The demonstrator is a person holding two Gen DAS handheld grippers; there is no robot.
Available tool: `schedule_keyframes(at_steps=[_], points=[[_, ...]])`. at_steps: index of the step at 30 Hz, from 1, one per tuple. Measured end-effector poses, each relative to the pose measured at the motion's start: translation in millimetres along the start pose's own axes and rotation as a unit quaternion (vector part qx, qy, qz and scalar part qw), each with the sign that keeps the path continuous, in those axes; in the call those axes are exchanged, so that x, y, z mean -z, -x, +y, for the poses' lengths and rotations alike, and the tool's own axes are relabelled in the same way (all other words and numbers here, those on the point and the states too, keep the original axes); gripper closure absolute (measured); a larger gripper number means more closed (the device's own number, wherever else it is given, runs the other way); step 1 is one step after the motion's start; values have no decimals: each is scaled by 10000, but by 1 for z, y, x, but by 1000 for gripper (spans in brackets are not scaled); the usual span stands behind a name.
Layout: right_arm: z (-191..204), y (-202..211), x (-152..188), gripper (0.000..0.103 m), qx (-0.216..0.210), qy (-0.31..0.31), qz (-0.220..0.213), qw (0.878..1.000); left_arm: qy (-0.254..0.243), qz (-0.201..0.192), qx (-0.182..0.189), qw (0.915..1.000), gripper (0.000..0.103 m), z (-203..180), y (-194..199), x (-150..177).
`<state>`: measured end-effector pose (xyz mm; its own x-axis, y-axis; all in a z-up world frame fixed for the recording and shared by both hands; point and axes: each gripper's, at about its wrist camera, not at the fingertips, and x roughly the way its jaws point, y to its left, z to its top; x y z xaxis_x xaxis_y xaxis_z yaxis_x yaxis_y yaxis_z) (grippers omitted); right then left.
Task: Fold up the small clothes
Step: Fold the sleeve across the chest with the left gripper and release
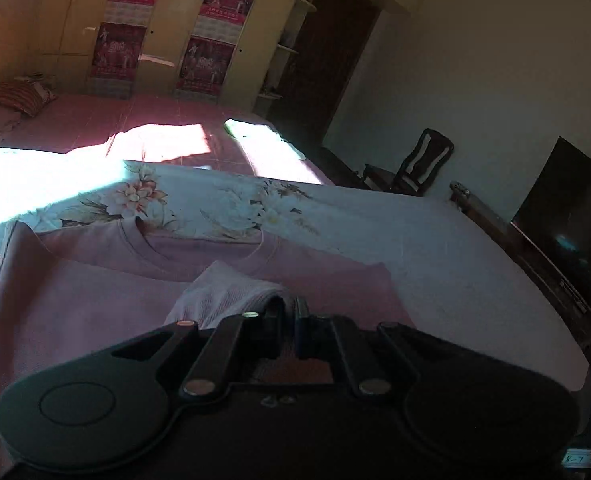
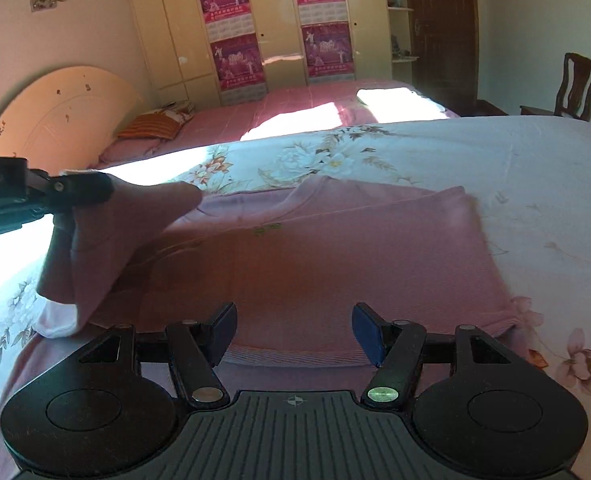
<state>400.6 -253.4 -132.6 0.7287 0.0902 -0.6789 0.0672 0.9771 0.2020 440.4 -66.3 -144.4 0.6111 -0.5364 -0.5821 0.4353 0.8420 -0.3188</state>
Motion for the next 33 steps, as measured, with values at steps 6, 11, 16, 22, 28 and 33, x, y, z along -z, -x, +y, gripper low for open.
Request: schedule_keyframes(at_steps=[6, 11, 16, 22, 28, 33], points=[[-31, 14, 11, 40, 9, -161, 122, 9998, 16, 846, -123, 9963, 78, 2, -39, 28], [-25, 15, 11, 40, -240, -52, 106, 9996, 65, 458, -378, 9982, 26, 15, -1, 21], [5, 9, 11, 40, -558, 316, 119, 9979, 340, 232, -811, 9959, 24, 40, 40, 14], [40, -4, 8, 40, -813, 691, 169, 9941, 762, 148, -1578, 9844, 25, 94, 67, 15], [63, -11, 12, 40, -818, 999, 254, 9913, 1248, 291, -1942, 9726, 28, 143, 55, 26], [93, -12, 18, 40, -931, 1578, 261, 9827, 1048, 428, -2038, 9724, 30, 152, 30, 39]])
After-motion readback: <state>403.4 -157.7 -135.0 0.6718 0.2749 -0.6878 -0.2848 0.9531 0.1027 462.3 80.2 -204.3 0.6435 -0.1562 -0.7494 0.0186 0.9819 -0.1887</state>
